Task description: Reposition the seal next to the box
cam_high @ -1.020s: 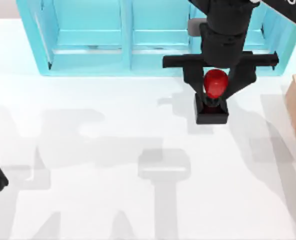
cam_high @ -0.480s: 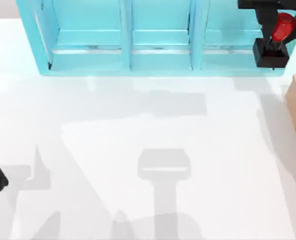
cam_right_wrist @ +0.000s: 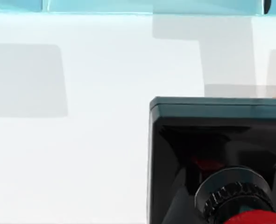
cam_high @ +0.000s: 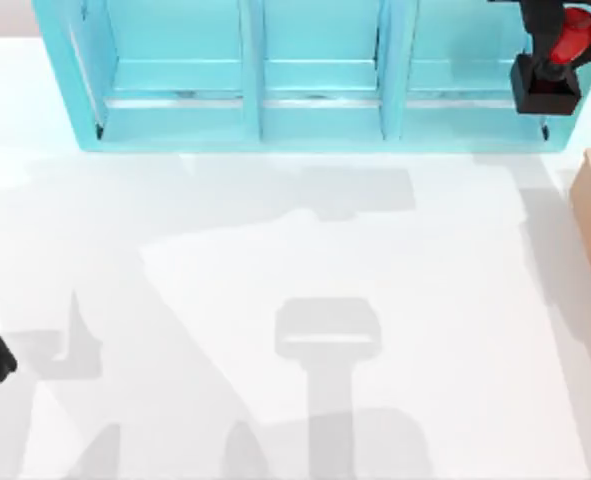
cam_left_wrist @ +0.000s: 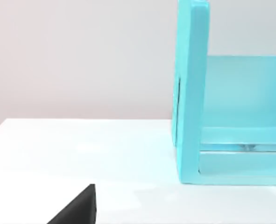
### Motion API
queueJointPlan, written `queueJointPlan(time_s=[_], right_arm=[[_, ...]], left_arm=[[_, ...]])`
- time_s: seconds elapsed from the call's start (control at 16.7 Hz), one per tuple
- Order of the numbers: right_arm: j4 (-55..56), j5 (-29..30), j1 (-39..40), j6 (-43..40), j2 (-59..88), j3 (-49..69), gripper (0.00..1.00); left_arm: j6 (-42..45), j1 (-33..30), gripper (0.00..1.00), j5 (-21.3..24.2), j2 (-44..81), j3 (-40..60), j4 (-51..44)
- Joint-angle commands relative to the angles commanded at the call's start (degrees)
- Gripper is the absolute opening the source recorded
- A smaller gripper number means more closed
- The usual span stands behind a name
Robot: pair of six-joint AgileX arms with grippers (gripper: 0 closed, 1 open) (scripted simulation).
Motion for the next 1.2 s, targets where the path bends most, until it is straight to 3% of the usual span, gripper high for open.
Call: queueJointPlan(time_s=[0.3, 0.96, 1.2], right_arm=[[3.9, 0.0, 0.0, 0.0, -3.3, -8.6, 0.0], [19.8, 0.2, -0.3, 0.0, -16.6, -46.3, 0.0], [22.0, 0.2, -0.3, 0.0, -18.3, -50.9, 0.0]], left_arm=[[0.0, 0.0, 1.0, 0.0, 0.0, 0.0, 0.0], [0.0, 0.0, 1.0, 0.0, 0.0, 0.0, 0.0], [0.0, 0.0, 1.0, 0.0, 0.0, 0.0, 0.0]])
